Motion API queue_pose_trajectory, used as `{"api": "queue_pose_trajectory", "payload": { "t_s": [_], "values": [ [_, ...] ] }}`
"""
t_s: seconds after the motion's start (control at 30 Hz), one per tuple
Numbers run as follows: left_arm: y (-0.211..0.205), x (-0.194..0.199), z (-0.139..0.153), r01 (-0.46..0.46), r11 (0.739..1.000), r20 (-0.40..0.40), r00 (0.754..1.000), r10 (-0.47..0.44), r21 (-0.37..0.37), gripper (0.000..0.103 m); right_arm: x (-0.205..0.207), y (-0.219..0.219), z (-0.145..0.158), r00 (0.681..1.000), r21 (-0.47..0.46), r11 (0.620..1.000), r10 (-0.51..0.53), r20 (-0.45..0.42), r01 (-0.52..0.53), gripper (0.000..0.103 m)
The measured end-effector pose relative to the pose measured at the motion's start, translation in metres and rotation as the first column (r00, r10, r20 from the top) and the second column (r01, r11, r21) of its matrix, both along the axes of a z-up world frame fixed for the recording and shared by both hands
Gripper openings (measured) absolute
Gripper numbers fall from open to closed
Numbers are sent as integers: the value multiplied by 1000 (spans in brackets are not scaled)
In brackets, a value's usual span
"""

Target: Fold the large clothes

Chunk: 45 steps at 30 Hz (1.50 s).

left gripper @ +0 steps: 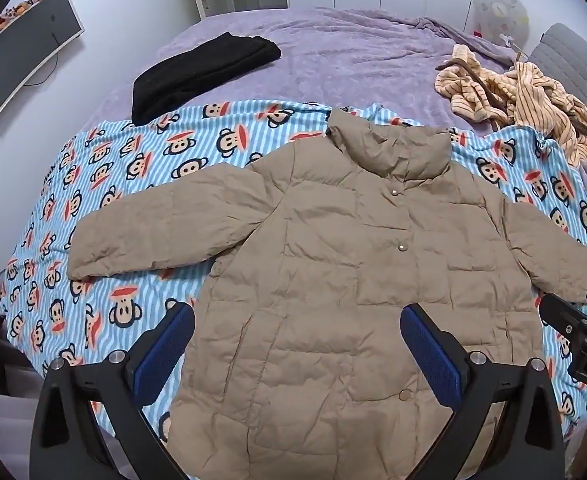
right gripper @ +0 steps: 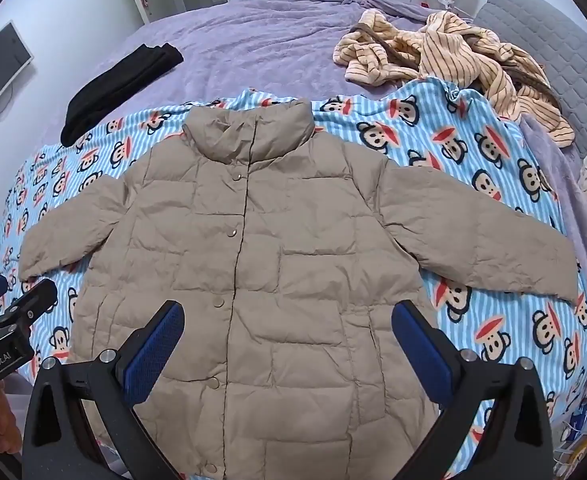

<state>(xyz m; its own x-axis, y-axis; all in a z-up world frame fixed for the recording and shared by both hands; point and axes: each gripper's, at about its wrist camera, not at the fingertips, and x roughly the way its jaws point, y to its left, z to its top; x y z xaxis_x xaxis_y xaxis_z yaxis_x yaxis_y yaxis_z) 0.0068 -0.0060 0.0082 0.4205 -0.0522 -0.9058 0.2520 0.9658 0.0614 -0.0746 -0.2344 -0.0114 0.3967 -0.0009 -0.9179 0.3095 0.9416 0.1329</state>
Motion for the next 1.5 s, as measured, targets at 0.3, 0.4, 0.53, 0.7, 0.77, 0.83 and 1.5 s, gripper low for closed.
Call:
{"api": "queue_pose_trajectory", "payload": {
  "t_s": [0.3, 0.4, 0.53, 0.7, 0.77, 0.83, 1.5],
  "values": [
    [-1, 4, -5, -3, 1000, -17, 1000, 3, 3, 103, 9, 5, 1, 1000, -6, 1000, 6, -6, -6, 103],
    [-1, 5, -5, -3, 1000, -18, 1000, 3, 4, 103, 10, 6, 0, 1000, -4, 1000, 7, -10, -7, 103],
    [-1, 4, -7, -2, 1000, -20, 1000, 2, 8, 103, 10, 6, -1, 1000, -5, 1000, 9, -12, -9, 103],
    [-4, 3, -8, 1, 1000, -18, 1000, -1, 7, 103, 10, 4, 0, 1000, -4, 1000, 10, -10, -10, 103],
    [-5, 2, -8, 2, 1000, -18, 1000, -2, 8, 103, 10, 4, 0, 1000, -7, 1000, 10, -10, -10, 103],
    [-6, 2, -7, 1, 1000, -19, 1000, -1, 10, 103, 11, 3, 0, 1000, -9, 1000, 9, -8, -9, 103],
    [-6, 2, -8, -2, 1000, -19, 1000, 2, 15, 103, 10, 2, 0, 1000, -9, 1000, 7, -3, -7, 103]
  ]
}}
